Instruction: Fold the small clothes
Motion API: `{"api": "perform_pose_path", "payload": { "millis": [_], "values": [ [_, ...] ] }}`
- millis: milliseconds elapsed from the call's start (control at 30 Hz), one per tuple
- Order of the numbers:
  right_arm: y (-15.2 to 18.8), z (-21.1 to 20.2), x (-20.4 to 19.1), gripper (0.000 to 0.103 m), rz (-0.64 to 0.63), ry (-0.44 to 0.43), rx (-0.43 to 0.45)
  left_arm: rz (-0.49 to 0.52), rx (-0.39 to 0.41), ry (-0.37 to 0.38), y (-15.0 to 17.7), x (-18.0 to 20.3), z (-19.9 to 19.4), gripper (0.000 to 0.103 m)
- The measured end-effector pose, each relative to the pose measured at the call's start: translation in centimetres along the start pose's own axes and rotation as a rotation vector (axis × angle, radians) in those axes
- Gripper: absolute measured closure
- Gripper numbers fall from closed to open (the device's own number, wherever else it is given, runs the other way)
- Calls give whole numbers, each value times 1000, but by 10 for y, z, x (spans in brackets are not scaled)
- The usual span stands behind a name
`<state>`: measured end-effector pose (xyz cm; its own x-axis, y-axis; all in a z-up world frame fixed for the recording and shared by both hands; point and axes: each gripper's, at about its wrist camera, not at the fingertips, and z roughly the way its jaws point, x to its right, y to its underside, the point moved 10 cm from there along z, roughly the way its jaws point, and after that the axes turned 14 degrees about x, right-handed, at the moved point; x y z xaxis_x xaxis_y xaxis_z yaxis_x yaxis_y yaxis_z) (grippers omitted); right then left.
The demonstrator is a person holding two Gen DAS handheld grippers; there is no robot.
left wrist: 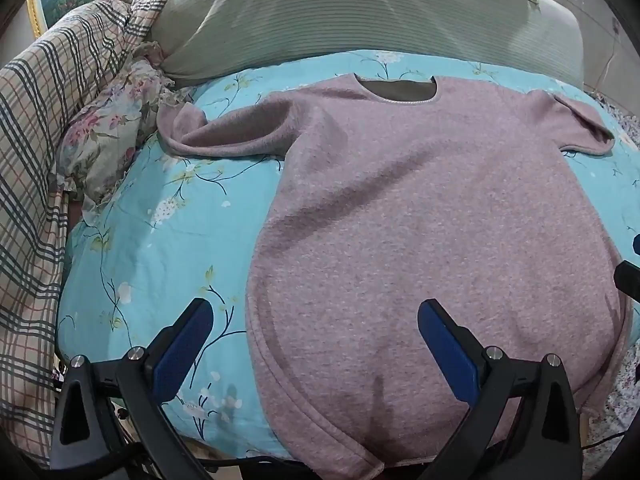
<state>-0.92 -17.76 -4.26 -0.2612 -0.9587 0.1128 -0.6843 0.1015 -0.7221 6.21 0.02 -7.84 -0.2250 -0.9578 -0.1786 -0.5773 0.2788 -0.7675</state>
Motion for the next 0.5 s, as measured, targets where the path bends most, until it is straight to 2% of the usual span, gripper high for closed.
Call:
{"api": "perform_pose_path", "payload": {
  "millis": [500],
  "values": [
    [2,0,-4,0,-7,-7,7,6,7,1,2,6,1,0]
  ]
}}
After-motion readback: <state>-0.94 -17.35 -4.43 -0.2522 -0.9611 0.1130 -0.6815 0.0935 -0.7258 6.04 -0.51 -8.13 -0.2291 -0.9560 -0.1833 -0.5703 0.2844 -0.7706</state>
